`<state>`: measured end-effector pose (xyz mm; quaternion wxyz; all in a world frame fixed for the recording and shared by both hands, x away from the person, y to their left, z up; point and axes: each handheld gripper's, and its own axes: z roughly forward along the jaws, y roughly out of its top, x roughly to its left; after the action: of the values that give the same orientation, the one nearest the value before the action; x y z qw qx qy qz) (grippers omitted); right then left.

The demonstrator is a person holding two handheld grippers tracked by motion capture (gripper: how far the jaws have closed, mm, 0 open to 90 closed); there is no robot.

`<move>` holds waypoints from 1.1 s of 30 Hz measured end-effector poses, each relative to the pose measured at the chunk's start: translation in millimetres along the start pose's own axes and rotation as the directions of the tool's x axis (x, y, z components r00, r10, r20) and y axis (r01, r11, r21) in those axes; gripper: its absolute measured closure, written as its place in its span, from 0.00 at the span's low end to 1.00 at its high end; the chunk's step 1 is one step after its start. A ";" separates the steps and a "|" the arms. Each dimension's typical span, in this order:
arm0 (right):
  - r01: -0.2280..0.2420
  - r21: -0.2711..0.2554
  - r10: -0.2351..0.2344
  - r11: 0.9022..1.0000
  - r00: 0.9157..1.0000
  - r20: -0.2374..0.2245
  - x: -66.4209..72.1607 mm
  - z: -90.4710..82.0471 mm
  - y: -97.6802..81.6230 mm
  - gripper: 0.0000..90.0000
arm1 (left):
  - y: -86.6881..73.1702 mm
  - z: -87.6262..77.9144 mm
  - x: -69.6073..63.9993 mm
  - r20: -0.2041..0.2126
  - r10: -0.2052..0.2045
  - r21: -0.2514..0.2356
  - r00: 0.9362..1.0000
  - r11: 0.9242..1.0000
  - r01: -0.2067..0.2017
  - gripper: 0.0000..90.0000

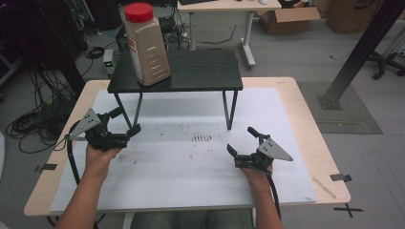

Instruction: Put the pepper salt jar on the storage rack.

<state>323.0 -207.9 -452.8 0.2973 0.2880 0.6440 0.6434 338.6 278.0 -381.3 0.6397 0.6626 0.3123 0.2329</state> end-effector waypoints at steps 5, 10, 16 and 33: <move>0.002 -0.001 -0.002 1.000 1.000 0.002 -0.1 0.0 0.1 0.00 | -19.6 -0.1 4.1 -0.016 -0.018 0.005 1.000 1.000 0.018 0.00; 0.003 0.000 -0.003 1.000 1.000 0.001 -0.2 0.1 0.1 0.00 | -34.1 2.0 4.4 -0.011 -0.034 0.025 0.999 0.999 0.034 0.00; 0.003 0.001 -0.003 1.000 1.000 0.001 -0.2 0.1 0.1 0.00 | -45.0 2.1 3.1 -0.005 -0.043 0.017 0.999 0.999 0.043 0.00; 0.004 0.001 -0.004 1.000 1.000 0.002 0.0 0.0 0.1 0.00 | -73.8 1.3 -7.5 -0.012 -0.025 0.013 1.000 1.000 0.025 0.00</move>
<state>323.0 -207.9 -452.7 0.2991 0.2872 0.6446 0.6423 325.7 270.8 -454.1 0.6365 0.6612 0.3259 0.2268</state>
